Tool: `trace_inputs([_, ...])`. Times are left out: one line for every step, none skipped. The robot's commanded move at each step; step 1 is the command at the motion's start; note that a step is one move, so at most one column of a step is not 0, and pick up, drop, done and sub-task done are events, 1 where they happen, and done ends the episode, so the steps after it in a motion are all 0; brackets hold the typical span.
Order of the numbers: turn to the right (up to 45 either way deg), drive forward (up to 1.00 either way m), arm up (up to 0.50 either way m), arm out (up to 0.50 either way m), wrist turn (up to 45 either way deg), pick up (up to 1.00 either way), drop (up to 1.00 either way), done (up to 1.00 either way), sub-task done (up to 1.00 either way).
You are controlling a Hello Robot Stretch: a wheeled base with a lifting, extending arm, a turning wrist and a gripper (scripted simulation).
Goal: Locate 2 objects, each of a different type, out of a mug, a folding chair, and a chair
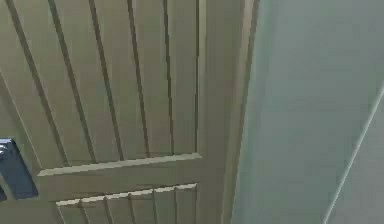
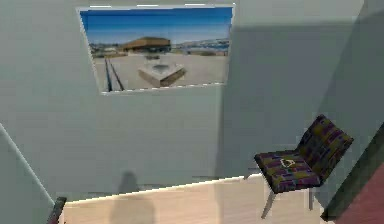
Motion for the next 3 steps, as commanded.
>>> trace_inputs([-45.0,0.0,0.0,0.0,0.0,0.0,0.0,0.0,0.0])
trace_inputs([-9.0,0.0,0.0,0.0,0.0,0.0,0.0,0.0,0.0])
trace_inputs([0.0,0.2,0.0,0.0,0.0,0.0,0.0,0.0,0.0])
